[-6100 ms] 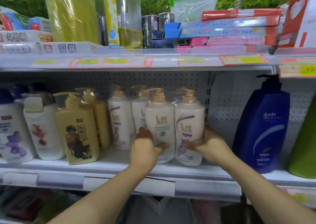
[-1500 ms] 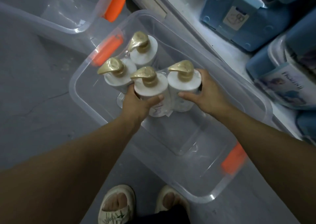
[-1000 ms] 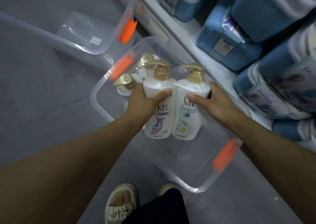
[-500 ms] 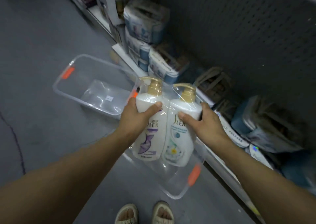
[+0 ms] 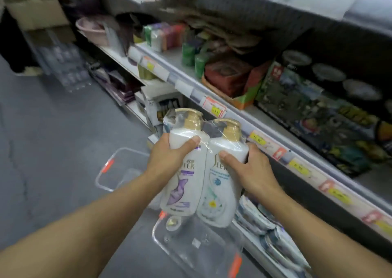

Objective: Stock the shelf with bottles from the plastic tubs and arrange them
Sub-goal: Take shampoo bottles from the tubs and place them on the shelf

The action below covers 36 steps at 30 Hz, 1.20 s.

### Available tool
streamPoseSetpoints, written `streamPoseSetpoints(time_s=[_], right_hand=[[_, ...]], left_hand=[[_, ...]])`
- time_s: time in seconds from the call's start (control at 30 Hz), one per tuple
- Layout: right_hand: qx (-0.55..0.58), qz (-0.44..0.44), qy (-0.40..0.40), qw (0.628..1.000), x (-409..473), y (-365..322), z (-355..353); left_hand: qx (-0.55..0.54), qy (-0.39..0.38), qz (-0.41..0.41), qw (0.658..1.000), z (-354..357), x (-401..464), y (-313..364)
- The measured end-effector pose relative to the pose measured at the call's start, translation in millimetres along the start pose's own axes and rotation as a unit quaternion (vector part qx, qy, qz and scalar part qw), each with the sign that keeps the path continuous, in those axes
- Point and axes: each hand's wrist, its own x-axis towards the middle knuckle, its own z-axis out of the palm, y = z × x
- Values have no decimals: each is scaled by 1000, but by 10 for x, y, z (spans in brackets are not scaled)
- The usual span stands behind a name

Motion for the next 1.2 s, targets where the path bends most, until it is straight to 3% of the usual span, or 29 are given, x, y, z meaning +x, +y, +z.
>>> streamPoseSetpoints(time_s=[0.33, 0.6, 0.9, 1.2], right_hand=[[-26, -43, 124, 991, -475, -1222, -1032], [-19, -74, 229, 970, -907, -1773, -1958], [-33, -56, 345, 936, -1335, -1795, -2999], [-43, -60, 410, 909, -1532, -1625, -3939]], left_hand=[[29, -46, 110, 992, -258, -461, 1609], [-7, -96, 201, 975, -32, -847, 2672], [-25, -201, 264, 943, 700, -1295, 3443], [-51, -260, 287, 921, 1620, -1613, 3968]])
